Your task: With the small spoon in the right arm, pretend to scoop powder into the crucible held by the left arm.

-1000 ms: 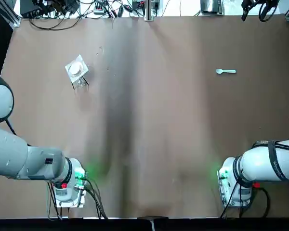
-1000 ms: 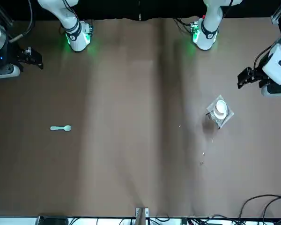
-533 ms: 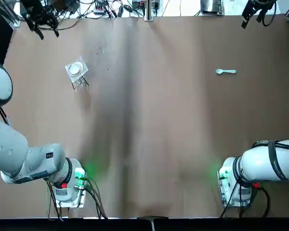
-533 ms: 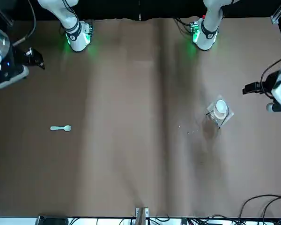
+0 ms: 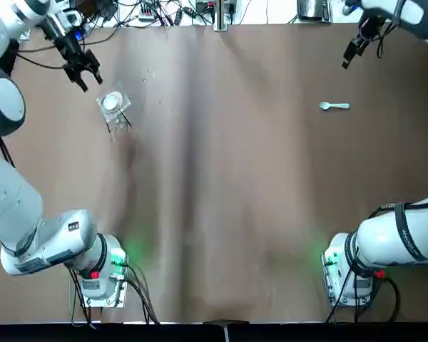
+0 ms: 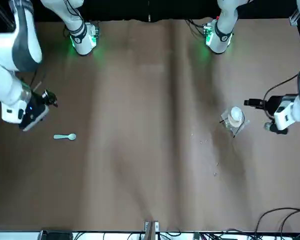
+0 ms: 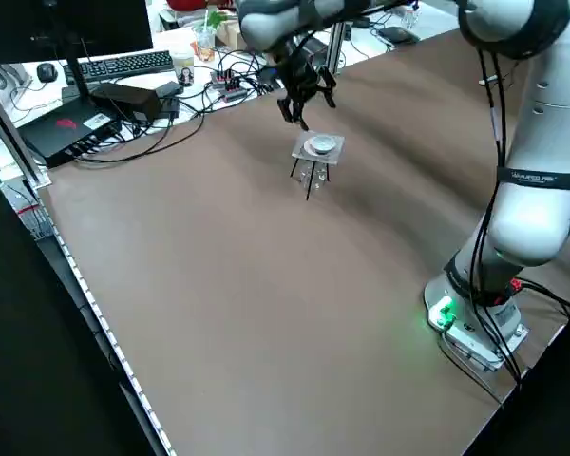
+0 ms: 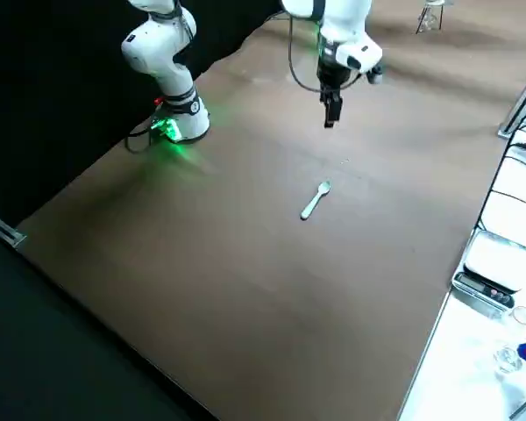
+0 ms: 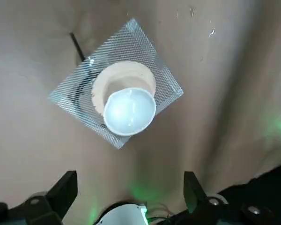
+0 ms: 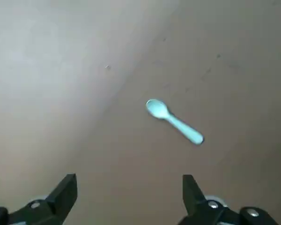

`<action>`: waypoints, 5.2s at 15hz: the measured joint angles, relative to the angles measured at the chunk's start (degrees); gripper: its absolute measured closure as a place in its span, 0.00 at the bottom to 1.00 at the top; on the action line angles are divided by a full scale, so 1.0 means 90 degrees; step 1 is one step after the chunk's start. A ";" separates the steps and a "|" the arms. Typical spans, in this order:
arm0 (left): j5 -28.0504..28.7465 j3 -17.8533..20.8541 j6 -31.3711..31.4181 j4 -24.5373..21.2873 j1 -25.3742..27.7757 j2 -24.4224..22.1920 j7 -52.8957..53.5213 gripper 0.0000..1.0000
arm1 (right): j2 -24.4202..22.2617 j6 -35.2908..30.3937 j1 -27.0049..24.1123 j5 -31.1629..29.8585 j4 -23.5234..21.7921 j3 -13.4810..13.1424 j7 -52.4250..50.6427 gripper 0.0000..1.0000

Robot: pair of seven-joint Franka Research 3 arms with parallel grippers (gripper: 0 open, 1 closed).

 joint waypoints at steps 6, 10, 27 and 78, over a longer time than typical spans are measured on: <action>-0.0056 -0.0024 0.0163 0.0022 -0.0002 0.0619 0.0034 0.04 | 0.0676 0.0997 -0.0272 -0.0092 -0.0245 -0.0008 -0.2851 0.08; -0.0056 -0.0026 0.0277 0.0050 -0.0017 0.0711 0.0037 0.26 | 0.1203 0.1930 -0.0618 -0.0276 -0.0249 -0.0021 -0.4717 0.15; -0.0038 -0.0031 0.0416 0.0148 -0.0057 0.1035 0.0016 0.87 | 0.2939 0.3527 -0.0972 -0.0339 -0.0251 -0.0024 -0.6973 0.22; -0.1063 -0.2187 0.3132 0.0807 -0.2051 0.1128 -0.5515 0.94 | 0.2580 -0.1576 0.1957 0.1487 0.0785 0.0257 0.0280 0.76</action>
